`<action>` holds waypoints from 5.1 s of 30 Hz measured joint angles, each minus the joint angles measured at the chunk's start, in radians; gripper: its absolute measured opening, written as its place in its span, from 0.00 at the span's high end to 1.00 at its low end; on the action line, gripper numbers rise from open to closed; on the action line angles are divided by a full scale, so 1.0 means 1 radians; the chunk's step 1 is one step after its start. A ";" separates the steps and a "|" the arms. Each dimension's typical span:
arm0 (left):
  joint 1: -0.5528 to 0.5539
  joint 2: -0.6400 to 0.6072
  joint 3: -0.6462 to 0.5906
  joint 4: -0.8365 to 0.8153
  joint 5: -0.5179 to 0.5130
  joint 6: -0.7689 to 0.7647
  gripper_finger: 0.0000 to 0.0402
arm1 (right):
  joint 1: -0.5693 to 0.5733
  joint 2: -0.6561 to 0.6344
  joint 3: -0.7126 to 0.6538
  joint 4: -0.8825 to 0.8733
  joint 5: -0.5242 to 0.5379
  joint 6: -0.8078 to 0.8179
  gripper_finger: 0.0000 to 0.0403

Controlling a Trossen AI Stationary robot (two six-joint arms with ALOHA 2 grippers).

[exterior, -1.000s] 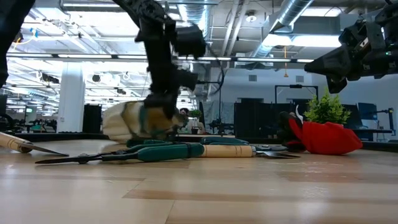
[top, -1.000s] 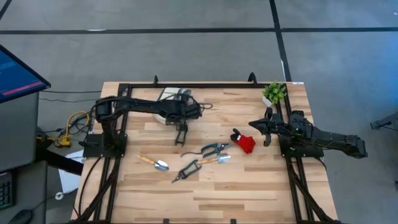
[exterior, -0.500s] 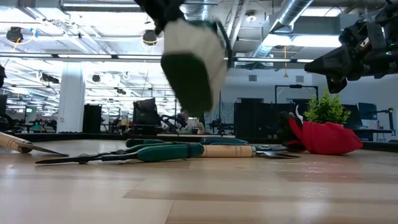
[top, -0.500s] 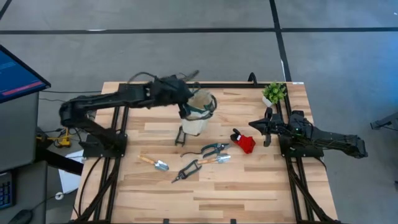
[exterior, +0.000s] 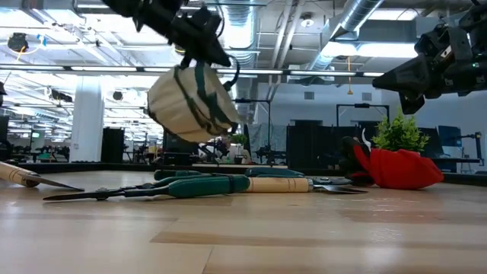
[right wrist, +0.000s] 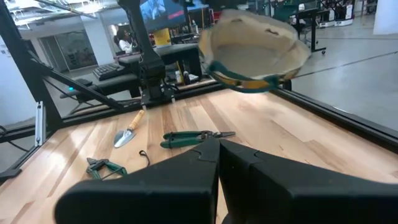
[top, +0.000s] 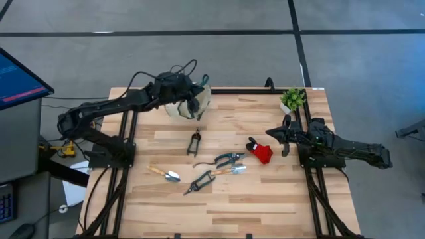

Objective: Pick & Place Garden tools in Gardening bag
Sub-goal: Prepare the brown gardening bag, then put the top green shear scissors into the brown gardening bag

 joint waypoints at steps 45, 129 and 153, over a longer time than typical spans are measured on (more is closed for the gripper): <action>0.120 -0.007 -0.386 0.343 -0.043 -0.018 1.00 | 0.000 0.000 0.000 0.000 0.000 0.000 1.00; -0.673 -0.337 -0.386 0.247 -0.202 0.055 0.99 | 0.000 0.000 0.000 0.000 -0.002 0.034 1.00; -0.867 -0.115 -0.355 0.183 -0.510 -0.274 0.99 | 0.000 0.000 0.000 0.000 -0.002 0.034 1.00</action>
